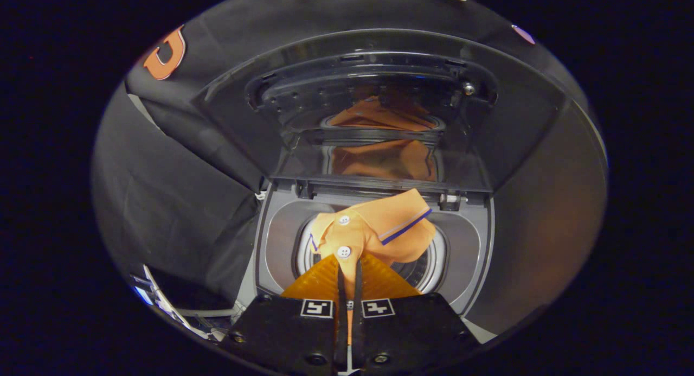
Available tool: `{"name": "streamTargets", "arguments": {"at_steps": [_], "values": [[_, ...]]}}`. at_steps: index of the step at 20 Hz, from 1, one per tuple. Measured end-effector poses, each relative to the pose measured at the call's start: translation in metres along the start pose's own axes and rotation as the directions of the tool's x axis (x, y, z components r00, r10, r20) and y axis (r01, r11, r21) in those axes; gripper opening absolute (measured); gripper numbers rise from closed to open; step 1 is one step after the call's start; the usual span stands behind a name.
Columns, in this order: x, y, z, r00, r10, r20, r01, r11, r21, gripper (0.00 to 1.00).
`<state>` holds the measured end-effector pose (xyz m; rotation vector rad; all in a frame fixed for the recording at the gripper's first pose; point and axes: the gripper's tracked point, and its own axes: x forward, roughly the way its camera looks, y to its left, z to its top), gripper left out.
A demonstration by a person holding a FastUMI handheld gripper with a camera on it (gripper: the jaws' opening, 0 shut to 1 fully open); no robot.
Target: Put the clothes into the washing machine and then close the washing machine lid.
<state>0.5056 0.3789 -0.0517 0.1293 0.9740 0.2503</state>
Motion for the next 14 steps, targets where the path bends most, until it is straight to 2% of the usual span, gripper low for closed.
{"name": "streamTargets", "arguments": {"at_steps": [4,9,14], "values": [[0.004,0.003,-0.006,1.000,0.019,-0.003,-0.019,1.000,-0.006,0.11],[-0.002,-0.006,0.002,0.999,-0.035,0.039,0.035,0.999,-0.009,0.94],[-0.007,-0.011,-0.001,0.998,-0.042,0.046,0.042,0.999,0.004,0.95]]}}
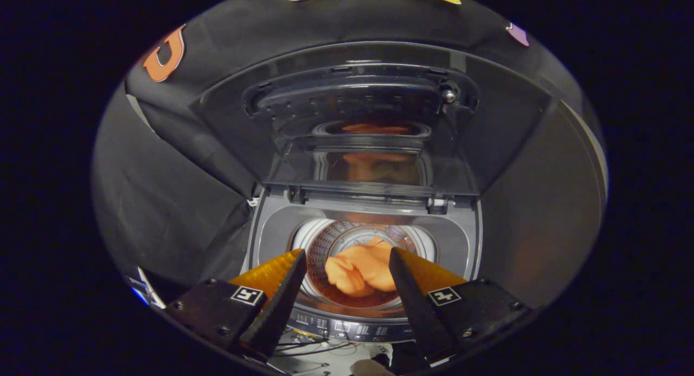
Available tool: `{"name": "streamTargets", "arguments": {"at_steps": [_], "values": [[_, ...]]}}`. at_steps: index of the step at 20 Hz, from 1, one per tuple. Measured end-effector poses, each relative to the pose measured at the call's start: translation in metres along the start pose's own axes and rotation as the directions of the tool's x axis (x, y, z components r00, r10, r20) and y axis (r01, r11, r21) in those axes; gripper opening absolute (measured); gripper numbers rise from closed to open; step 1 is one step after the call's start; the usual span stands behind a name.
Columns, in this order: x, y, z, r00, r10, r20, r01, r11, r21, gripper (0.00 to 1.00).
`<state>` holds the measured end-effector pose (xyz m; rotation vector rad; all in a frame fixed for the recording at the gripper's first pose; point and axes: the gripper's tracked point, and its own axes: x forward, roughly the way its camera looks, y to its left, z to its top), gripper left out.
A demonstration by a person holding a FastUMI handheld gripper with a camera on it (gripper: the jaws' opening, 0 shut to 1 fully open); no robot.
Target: Put the clothes into the washing machine and then close the washing machine lid.
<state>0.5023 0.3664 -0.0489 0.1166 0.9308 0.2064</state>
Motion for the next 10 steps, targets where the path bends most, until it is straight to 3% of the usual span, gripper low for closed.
{"name": "streamTargets", "arguments": {"at_steps": [10], "values": [[-0.017,-0.004,0.004,0.998,-0.025,0.054,0.026,1.000,-0.007,0.96]]}}
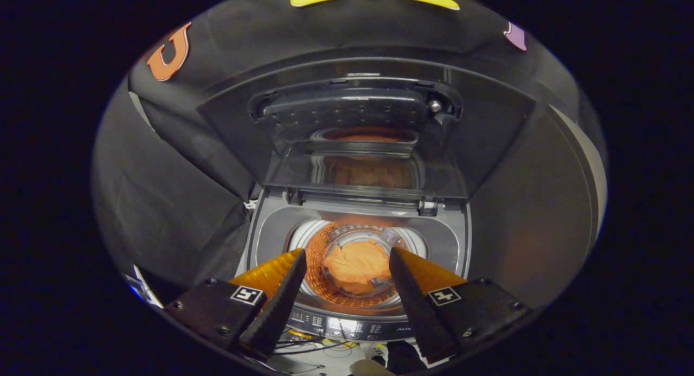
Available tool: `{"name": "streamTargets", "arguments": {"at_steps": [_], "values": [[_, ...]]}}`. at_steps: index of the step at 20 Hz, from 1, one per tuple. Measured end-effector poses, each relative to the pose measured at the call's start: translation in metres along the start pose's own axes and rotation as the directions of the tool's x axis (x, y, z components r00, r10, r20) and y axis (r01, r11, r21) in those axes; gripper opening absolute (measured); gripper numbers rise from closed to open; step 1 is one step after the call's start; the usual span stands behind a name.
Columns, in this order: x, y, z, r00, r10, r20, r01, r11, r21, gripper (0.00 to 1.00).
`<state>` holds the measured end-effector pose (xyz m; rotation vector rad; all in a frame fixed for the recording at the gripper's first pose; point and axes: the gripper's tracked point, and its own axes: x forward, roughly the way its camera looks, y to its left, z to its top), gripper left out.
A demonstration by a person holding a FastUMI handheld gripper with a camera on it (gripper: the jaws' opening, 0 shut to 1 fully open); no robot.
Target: Put the clothes into the washing machine and then close the washing machine lid.
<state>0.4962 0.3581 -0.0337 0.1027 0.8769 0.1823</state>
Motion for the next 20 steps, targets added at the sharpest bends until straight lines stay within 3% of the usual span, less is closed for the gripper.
{"name": "streamTargets", "arguments": {"at_steps": [8,15,20], "values": [[-0.048,-0.005,0.045,0.990,-0.014,0.141,0.010,1.000,0.028,0.95],[-0.100,0.002,0.110,0.943,-0.010,0.334,0.013,1.000,-0.005,0.95],[-0.115,0.002,0.147,0.912,-0.030,0.408,0.035,0.999,-0.005,0.96]]}}
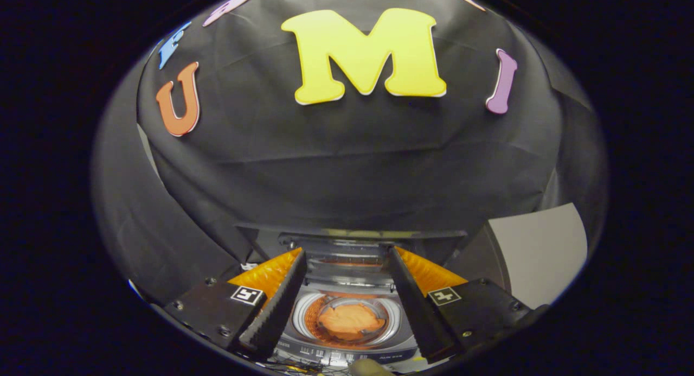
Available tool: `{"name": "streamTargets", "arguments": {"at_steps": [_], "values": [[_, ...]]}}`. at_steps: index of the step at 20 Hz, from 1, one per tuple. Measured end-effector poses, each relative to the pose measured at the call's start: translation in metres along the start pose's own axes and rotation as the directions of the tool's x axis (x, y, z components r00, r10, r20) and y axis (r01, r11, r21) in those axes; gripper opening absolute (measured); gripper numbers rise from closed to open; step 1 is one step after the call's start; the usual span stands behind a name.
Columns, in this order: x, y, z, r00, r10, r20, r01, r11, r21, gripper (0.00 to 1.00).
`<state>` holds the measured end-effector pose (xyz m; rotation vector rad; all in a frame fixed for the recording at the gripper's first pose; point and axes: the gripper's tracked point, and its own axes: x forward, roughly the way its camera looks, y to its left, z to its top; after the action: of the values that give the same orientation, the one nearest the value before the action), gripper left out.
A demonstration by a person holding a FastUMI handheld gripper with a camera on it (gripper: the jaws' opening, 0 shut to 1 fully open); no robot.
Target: Put the clothes into the washing machine and then close the washing machine lid.
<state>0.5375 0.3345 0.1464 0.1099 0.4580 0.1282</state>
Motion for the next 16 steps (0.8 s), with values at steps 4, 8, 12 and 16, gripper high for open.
{"name": "streamTargets", "arguments": {"at_steps": [4,8,12,16], "values": [[0.008,0.002,0.020,1.000,-0.004,0.019,0.004,1.000,-0.001,0.95],[0.023,0.003,0.030,1.000,-0.018,0.006,0.018,1.000,0.002,0.95],[0.042,0.002,0.032,0.999,-0.039,-0.018,0.039,0.999,0.007,0.96],[0.066,0.004,0.031,0.997,-0.054,-0.054,0.054,0.998,0.010,0.96]]}}
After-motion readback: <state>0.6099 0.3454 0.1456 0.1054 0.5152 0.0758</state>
